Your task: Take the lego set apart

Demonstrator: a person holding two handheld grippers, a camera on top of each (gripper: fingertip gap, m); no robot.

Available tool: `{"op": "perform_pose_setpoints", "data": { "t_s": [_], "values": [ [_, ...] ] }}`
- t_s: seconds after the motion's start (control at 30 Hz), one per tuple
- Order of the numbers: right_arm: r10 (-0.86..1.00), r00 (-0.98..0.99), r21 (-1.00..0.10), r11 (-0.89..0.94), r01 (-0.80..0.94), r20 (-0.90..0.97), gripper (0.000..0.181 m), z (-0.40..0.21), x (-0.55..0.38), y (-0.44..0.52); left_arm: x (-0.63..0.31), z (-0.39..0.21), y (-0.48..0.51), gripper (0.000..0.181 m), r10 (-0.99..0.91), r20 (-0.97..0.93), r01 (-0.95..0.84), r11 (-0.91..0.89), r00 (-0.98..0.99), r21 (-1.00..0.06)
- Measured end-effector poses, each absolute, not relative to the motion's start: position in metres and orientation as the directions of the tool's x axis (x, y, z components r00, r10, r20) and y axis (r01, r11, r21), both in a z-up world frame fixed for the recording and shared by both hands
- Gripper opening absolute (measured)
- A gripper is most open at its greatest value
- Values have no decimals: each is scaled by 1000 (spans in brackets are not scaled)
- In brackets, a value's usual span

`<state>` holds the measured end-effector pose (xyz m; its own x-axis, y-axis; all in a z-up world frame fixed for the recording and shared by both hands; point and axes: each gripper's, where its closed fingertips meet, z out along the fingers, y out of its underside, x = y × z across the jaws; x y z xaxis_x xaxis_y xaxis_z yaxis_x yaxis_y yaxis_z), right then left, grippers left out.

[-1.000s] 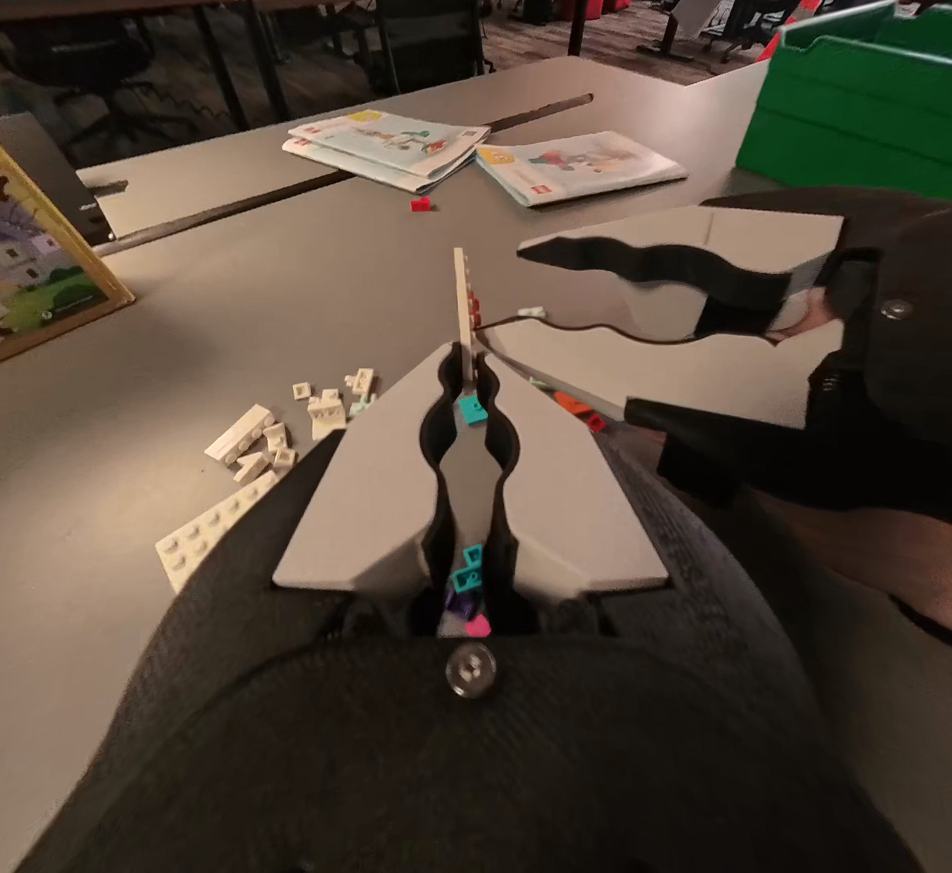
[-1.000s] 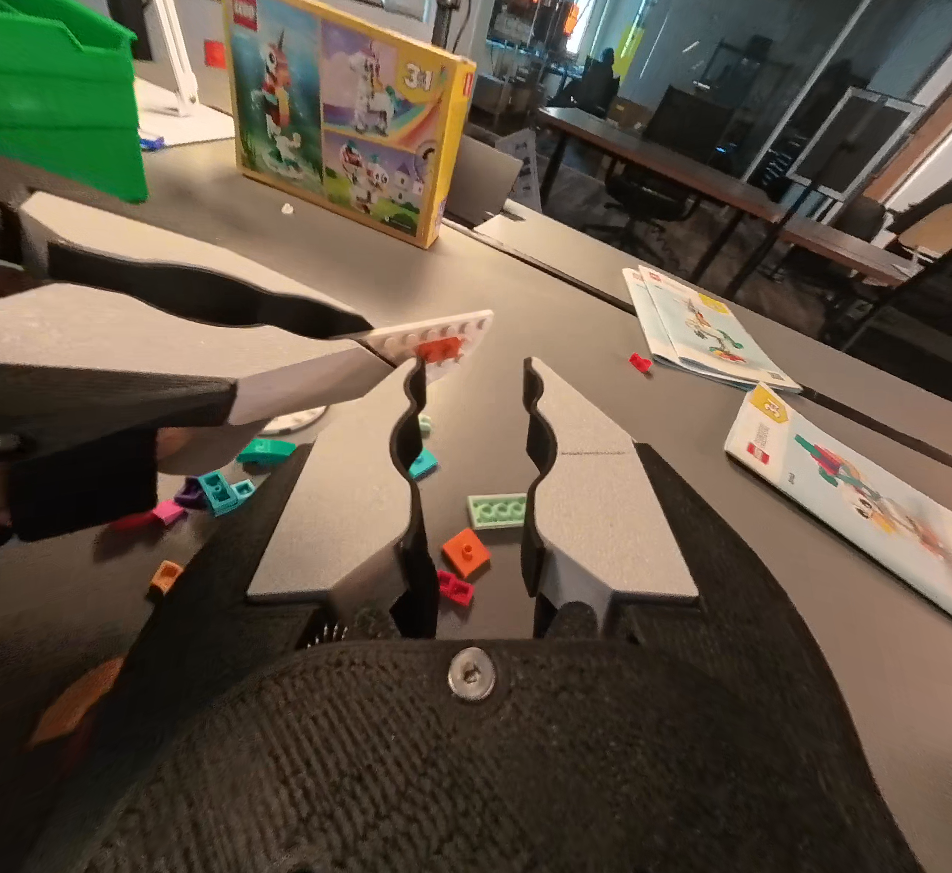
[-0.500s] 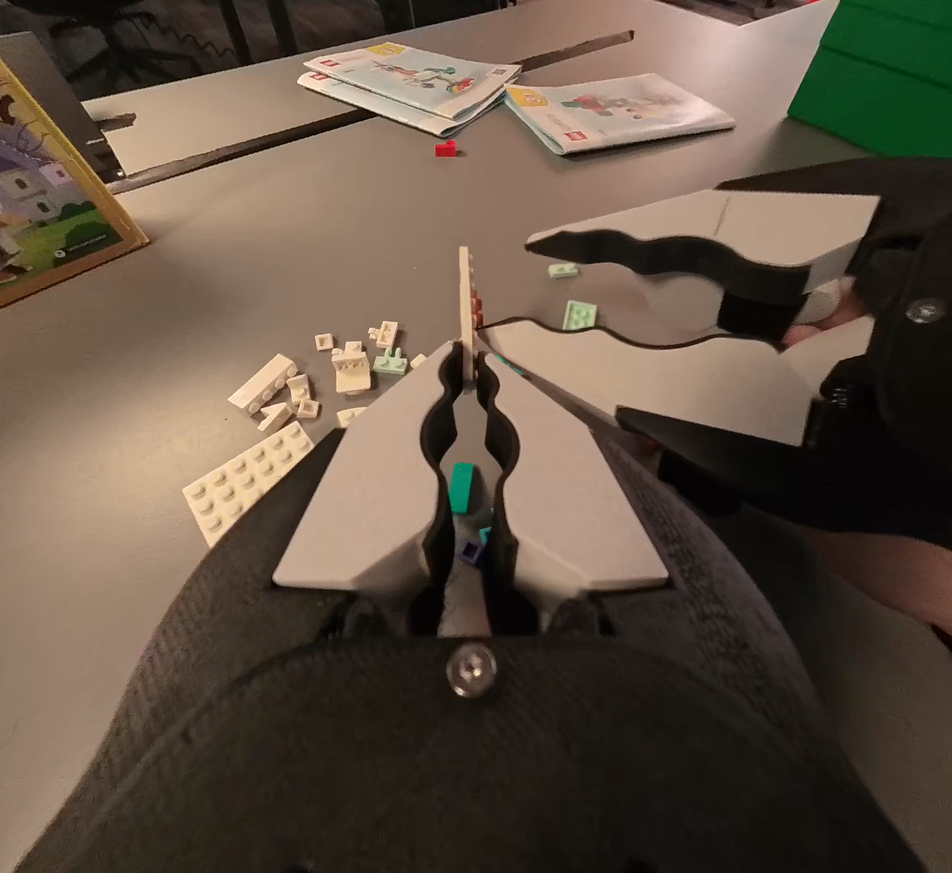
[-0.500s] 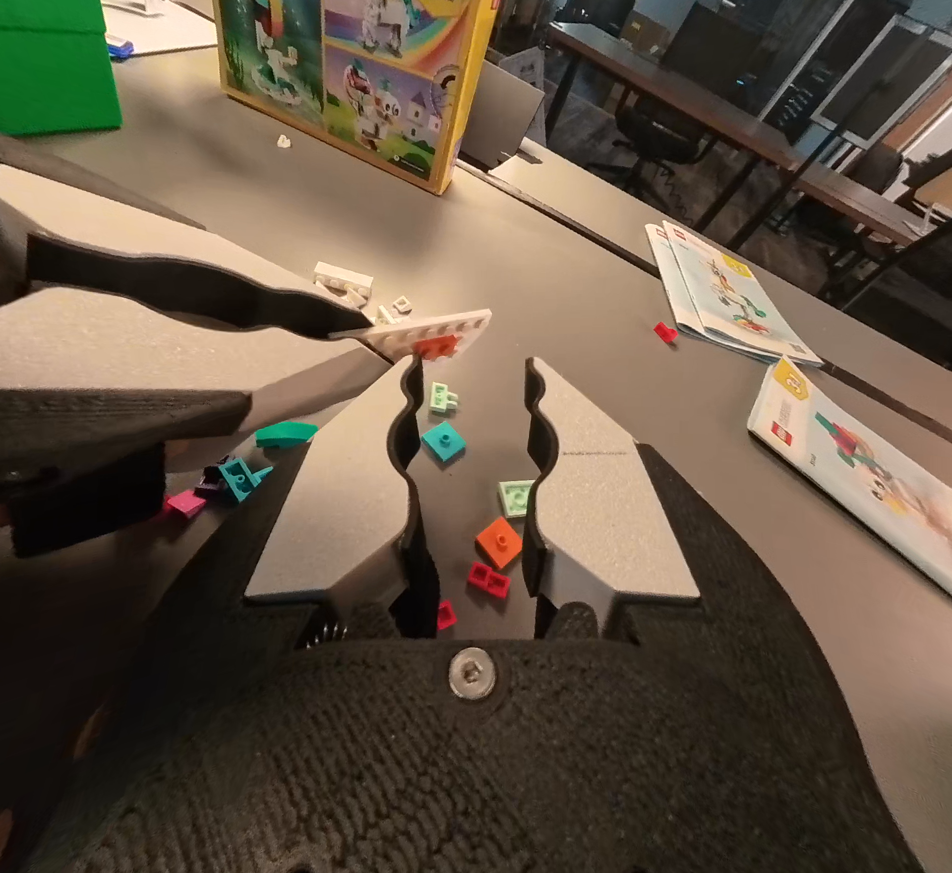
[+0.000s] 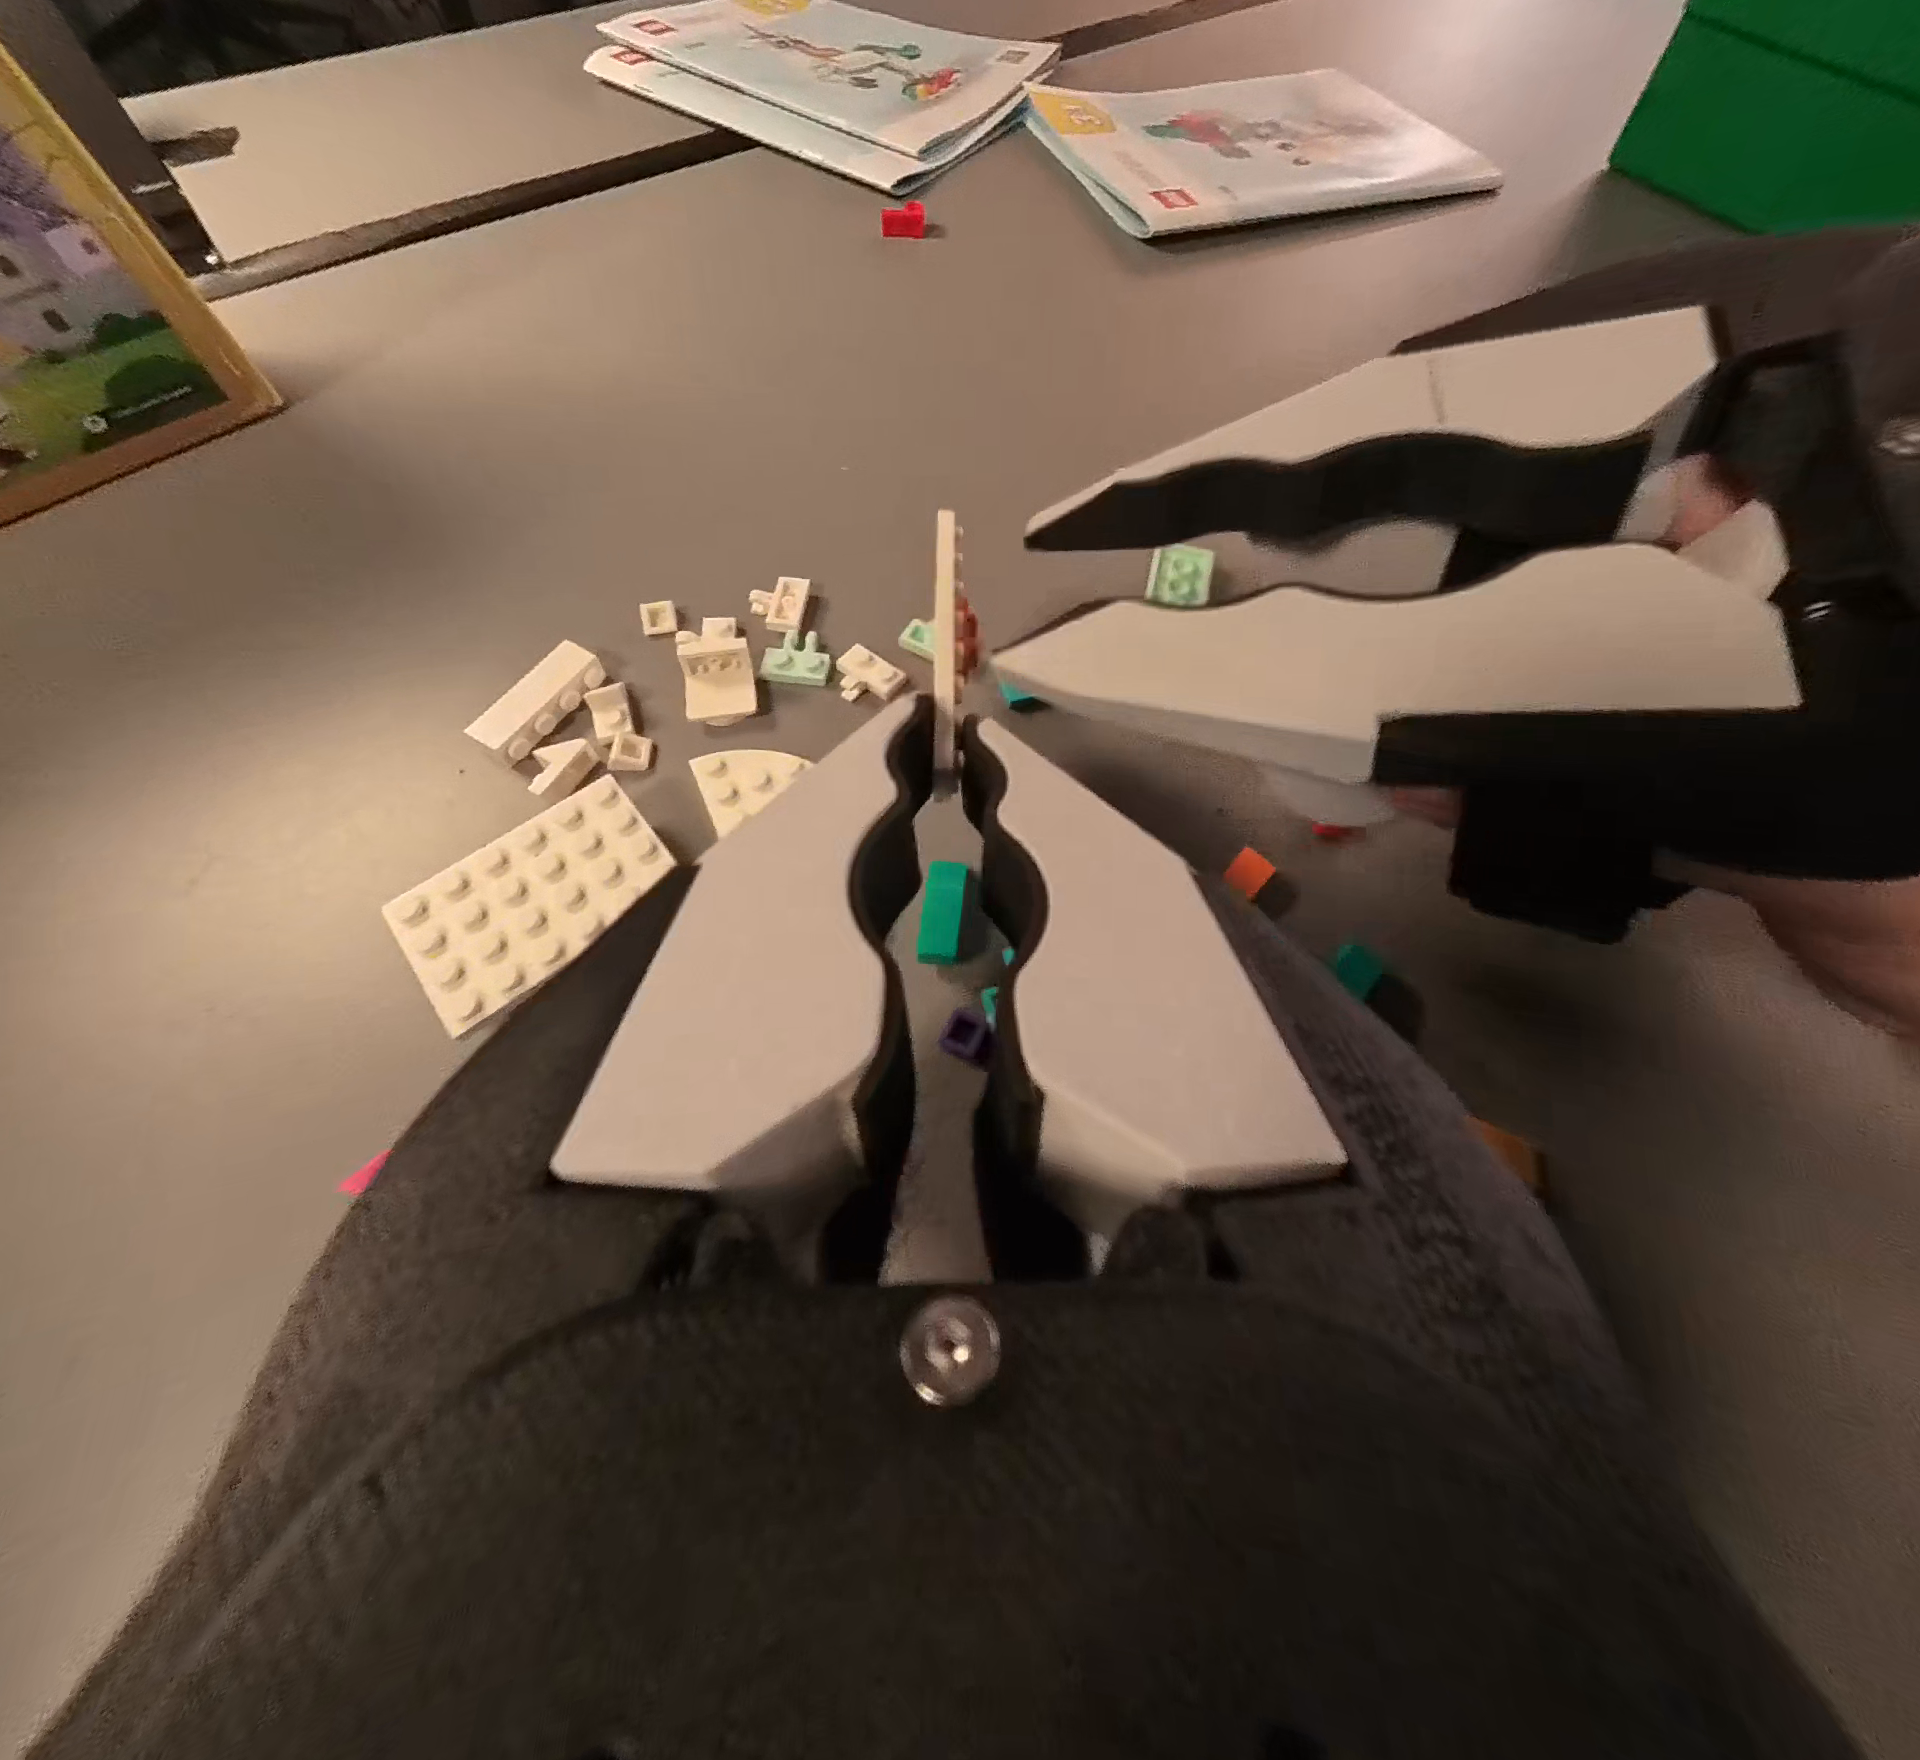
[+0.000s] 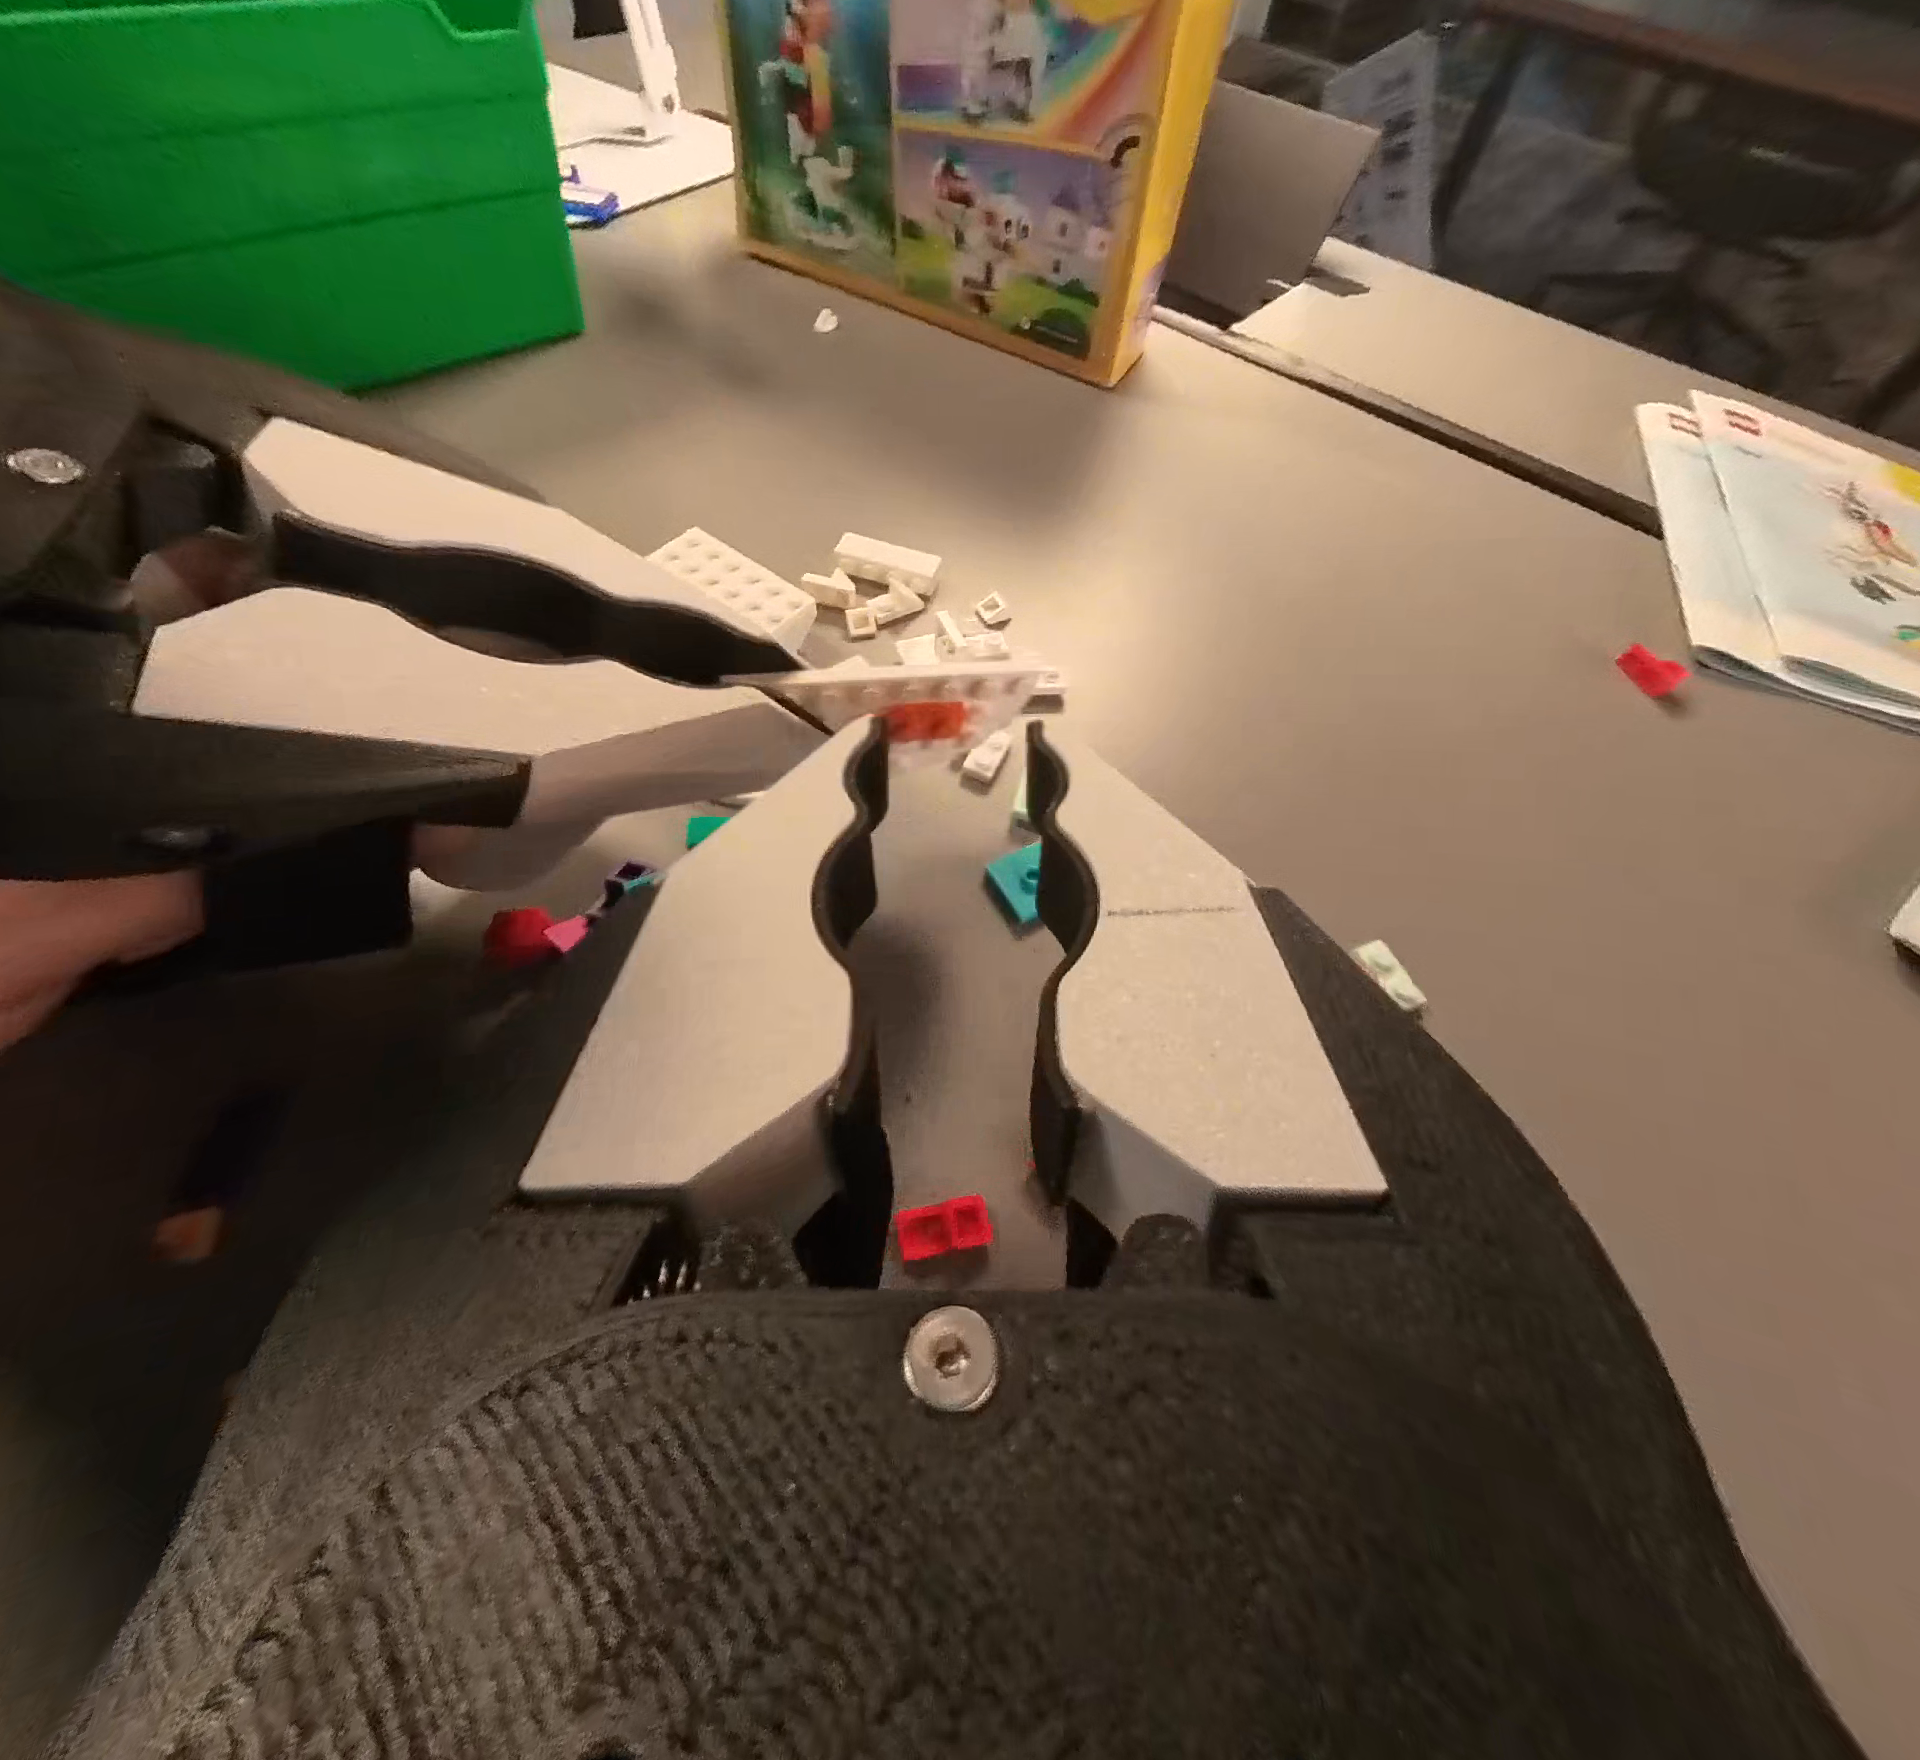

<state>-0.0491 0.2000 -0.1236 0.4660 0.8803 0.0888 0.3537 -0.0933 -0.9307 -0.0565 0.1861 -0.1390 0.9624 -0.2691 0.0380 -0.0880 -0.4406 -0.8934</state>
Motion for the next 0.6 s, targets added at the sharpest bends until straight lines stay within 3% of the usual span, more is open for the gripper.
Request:
{"op": "perform_pose_setpoints", "data": {
  "t_s": [0.47, 0.6],
  "values": [
    [864, 498, -917, -138, 373, 73, 21, -129, -47, 203, -48, -136, 186, 3, -307, 100, -48, -440, 946, -897],
    [837, 547, -896, -244, 372, -1, 36, -138, -41, 209, -47, -142, 186, 3, -301, 47, -100, -455, 953, -885]
  ]
}}
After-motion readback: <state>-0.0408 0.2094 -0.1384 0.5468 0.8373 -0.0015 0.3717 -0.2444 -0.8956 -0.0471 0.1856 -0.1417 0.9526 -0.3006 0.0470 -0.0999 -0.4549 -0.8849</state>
